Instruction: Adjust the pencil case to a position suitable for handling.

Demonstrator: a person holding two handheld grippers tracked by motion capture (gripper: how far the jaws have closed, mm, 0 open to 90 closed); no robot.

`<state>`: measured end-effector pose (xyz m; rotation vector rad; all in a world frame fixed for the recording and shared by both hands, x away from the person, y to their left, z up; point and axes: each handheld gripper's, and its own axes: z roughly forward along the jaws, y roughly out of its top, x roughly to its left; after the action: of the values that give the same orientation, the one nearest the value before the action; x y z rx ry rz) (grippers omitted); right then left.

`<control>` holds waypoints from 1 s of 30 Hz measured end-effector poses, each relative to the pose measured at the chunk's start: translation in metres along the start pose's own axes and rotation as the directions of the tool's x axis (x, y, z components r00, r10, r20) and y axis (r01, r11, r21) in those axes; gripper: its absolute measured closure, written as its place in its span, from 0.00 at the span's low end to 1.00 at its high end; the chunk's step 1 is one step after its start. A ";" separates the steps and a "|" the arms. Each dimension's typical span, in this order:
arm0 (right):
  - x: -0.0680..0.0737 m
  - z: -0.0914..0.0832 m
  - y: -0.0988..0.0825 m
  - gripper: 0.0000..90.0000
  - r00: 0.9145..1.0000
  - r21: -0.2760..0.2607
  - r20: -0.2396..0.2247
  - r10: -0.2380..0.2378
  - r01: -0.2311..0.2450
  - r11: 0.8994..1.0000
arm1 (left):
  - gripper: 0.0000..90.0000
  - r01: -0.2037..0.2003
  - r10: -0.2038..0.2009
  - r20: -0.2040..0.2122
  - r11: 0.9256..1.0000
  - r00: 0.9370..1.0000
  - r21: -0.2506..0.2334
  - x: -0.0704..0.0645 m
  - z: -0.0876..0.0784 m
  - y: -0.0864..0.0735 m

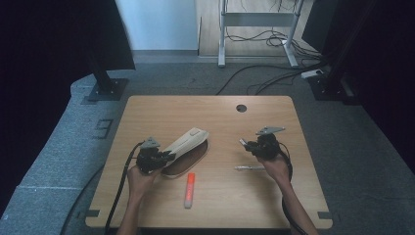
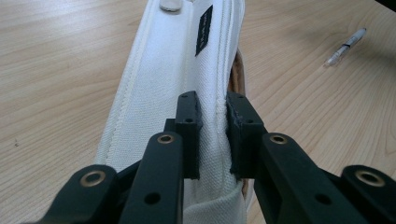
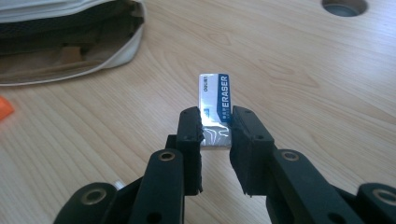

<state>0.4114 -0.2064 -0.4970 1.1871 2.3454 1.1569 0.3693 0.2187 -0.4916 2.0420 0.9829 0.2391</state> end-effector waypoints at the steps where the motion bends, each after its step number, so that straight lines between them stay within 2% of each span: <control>1: 0.000 0.000 0.000 0.80 1.000 0.000 0.000 0.000 0.000 1.000 | 0.85 0.000 0.000 0.000 1.000 1.000 0.000 0.000 0.000 0.000; 16: 0.027 0.026 0.015 0.80 0.997 0.020 -0.063 -0.051 0.052 0.998 | 0.85 -0.005 0.005 0.003 1.000 1.000 0.001 -0.001 0.000 0.001; 30: 0.055 0.058 0.031 0.80 0.989 0.042 -0.114 -0.095 0.101 0.994 | 0.85 -0.006 0.006 0.006 1.000 1.000 -0.002 -0.002 -0.001 0.001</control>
<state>0.4257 -0.1218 -0.5048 1.0338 2.4972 1.1682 0.3682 0.2180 -0.4898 2.0435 0.9725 0.2369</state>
